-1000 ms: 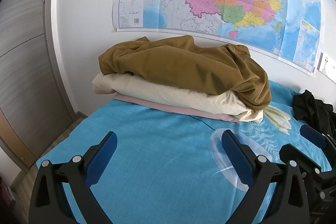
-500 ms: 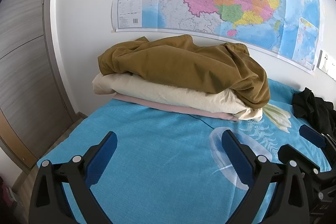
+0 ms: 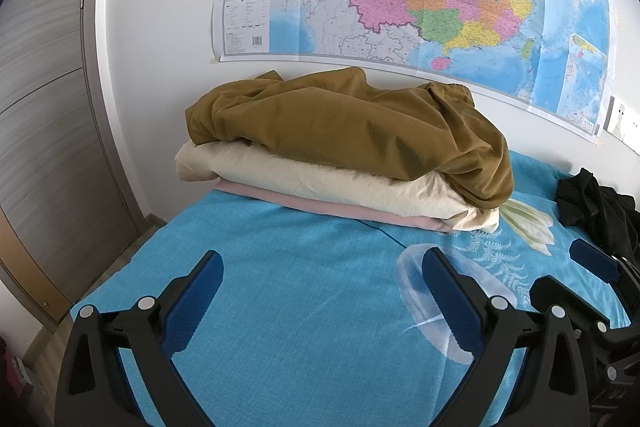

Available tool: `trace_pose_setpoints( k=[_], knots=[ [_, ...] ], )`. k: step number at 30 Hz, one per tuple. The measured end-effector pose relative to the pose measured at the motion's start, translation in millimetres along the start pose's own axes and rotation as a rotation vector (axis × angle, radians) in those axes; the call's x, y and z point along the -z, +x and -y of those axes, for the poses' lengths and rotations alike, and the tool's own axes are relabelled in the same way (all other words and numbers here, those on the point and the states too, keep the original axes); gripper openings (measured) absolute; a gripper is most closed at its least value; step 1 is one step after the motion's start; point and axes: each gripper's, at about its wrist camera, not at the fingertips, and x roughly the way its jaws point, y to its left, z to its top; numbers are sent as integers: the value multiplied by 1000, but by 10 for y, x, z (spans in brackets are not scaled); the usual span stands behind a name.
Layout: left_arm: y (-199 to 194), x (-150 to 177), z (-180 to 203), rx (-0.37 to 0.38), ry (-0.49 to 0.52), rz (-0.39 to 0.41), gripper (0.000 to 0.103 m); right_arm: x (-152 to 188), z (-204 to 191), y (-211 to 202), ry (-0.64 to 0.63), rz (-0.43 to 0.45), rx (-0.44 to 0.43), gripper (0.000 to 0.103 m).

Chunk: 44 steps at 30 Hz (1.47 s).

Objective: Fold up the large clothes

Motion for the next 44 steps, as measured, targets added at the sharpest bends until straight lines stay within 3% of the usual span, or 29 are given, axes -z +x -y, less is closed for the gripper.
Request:
trace_pose_setpoints(
  k=[19, 34, 44],
  knots=[
    [44, -11, 67, -6, 7, -5, 97, -10, 30, 14, 23, -6, 4, 98],
    [36, -4, 127, -9, 38, 43, 97, 5, 92, 43, 33, -9, 2, 98],
    [134, 16, 120, 25, -2, -18, 97, 25, 129, -1, 35, -5, 10, 98]
  ],
)
